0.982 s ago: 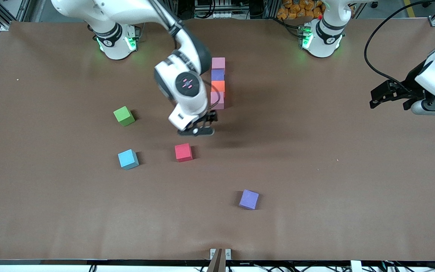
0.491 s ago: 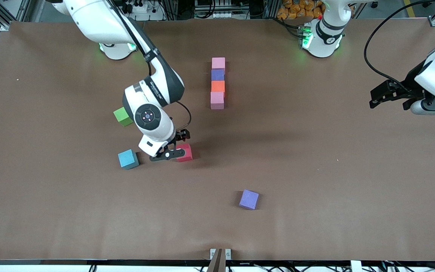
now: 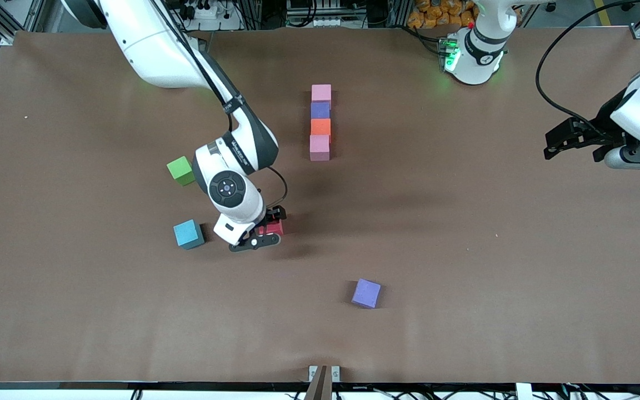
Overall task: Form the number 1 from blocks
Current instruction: 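Lower the right gripper around the red block and grasp it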
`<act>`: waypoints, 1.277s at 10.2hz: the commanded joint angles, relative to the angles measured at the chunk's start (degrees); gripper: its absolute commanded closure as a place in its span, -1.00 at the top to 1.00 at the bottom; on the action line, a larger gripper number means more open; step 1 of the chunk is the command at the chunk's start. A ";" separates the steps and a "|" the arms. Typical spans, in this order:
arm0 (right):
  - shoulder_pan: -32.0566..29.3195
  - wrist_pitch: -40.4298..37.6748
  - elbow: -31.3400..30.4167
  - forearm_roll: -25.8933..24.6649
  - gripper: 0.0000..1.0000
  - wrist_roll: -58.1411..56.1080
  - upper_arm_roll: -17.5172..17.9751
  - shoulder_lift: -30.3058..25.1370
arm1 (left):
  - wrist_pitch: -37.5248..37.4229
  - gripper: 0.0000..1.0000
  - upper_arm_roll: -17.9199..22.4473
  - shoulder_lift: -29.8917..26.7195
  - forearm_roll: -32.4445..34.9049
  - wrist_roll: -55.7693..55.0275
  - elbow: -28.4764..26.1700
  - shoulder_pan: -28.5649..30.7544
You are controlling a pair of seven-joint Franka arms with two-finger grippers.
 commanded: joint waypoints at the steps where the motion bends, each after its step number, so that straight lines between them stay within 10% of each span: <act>1: -0.91 0.50 2.21 0.69 1.00 -0.69 0.68 2.03 | -0.33 1.00 -0.20 -0.48 -0.63 0.36 -0.12 0.42; 13: 0.23 1.65 4.15 7.64 0.86 -0.16 0.76 3.17 | -0.33 1.00 -0.20 -0.57 -0.63 0.45 -0.03 0.42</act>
